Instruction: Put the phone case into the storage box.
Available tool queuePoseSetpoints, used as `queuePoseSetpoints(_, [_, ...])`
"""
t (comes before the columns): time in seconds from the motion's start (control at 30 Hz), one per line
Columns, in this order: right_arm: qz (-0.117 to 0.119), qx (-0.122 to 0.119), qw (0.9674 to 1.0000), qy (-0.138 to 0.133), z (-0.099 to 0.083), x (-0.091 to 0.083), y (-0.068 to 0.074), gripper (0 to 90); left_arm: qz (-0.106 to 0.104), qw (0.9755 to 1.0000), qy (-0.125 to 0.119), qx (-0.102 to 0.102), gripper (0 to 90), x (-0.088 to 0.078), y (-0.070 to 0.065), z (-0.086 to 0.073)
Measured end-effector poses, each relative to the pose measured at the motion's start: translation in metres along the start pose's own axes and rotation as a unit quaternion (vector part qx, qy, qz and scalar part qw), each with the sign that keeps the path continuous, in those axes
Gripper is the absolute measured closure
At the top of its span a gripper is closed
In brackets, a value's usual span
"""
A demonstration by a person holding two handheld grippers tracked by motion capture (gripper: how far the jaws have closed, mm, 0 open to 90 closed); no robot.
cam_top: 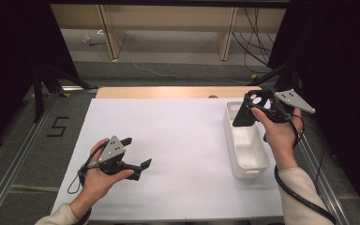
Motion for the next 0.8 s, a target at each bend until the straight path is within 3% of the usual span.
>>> queuePoseSetpoints(0.8, [-0.005,-0.006,0.9999,0.015,-0.007,0.012,0.0,15.6,0.0,1.0,0.001,0.001,0.0,0.001,0.0,0.0])
Point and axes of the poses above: each handheld gripper's, and its own axes: x roughly forward along the jaws, z roughly out of its top, y roughly to its left, the point moved 10 cm from there along x, roughly forward along the jaws, and after that the axes turned 1 degree about x, right-handed, at the moved point
